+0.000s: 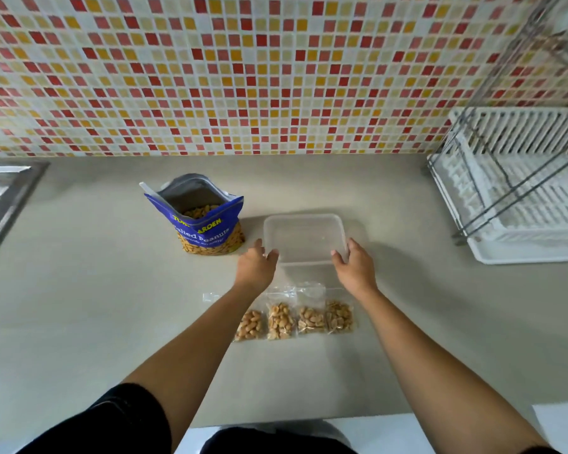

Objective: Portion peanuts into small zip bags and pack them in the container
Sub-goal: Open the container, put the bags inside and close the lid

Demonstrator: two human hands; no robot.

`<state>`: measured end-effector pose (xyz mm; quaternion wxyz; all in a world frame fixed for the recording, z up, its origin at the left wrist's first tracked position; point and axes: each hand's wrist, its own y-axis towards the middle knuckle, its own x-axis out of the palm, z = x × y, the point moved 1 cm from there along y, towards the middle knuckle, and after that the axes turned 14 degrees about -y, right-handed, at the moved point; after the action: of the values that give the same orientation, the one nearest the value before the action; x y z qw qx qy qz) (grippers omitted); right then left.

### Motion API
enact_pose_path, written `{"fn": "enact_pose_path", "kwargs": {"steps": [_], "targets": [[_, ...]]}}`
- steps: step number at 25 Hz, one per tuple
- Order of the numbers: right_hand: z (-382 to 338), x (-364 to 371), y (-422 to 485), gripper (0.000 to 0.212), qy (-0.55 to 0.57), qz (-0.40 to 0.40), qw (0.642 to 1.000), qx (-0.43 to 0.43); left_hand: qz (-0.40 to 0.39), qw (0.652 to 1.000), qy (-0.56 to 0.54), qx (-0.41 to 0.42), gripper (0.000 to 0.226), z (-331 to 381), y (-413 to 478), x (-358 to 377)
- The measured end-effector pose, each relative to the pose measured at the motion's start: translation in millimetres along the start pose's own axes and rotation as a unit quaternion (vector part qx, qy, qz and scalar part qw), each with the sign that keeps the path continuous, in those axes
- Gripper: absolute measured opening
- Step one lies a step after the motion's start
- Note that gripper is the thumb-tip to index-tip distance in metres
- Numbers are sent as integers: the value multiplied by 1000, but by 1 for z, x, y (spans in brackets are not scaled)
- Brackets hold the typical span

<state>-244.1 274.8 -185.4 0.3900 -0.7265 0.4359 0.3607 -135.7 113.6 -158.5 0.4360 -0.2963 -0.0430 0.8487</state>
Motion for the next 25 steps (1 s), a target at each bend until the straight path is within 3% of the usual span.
{"fn": "enact_pose_path", "kwargs": {"steps": [6,9,13,20,23,25], "targets": [[-3,14,1,42,54,12,998,-2,36,999,-21,-29,42,-1,-3,0],[-1,14,0,32,57,-2,998,-7,27,999,-14,-27,29,-2,-3,-1],[-2,9,-4,58,65,-6,998,-19,10,998,-41,-42,45,0,-8,-2],[-5,-8,-11,57,97,51,993,-43,61,996,-56,14,52,5,-10,-5],[-3,-11,-16,56,152,52,986,-34,51,980,-188,28,50,20,-11,-5],[2,-12,-20,58,231,56,971,-6,19,941,-338,-6,54,27,-10,-3]]}}
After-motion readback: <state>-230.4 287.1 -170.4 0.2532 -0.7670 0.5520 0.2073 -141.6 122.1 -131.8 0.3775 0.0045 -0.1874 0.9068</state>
